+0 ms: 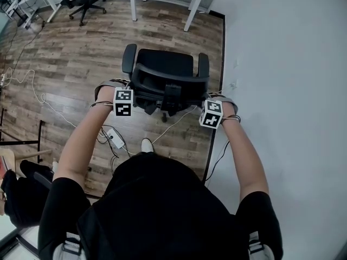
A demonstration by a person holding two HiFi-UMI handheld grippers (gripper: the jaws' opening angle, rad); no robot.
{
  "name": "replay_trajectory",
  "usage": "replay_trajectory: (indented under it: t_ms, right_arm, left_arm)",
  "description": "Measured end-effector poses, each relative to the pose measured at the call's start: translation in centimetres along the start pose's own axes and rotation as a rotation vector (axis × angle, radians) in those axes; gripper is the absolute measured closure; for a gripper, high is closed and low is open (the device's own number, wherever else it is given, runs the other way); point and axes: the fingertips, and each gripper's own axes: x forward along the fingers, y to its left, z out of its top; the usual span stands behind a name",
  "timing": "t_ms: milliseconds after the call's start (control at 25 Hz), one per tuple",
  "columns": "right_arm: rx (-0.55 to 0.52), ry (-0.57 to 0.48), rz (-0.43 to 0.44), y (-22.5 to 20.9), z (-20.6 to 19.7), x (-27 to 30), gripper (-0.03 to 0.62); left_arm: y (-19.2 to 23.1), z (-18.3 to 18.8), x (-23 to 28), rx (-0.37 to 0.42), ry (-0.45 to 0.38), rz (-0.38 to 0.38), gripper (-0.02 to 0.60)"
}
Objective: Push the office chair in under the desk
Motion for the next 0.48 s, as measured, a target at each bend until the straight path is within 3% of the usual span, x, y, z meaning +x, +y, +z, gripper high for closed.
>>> replay_trajectory:
  t_ms: [480]
  right_arm:
    - [0.022,0.02,-0.027,-3.7,1.1,1.4,0.491]
  left_arm:
    - [4.2,-2.1,1.2,0.038,-0.017,0.029,0.488]
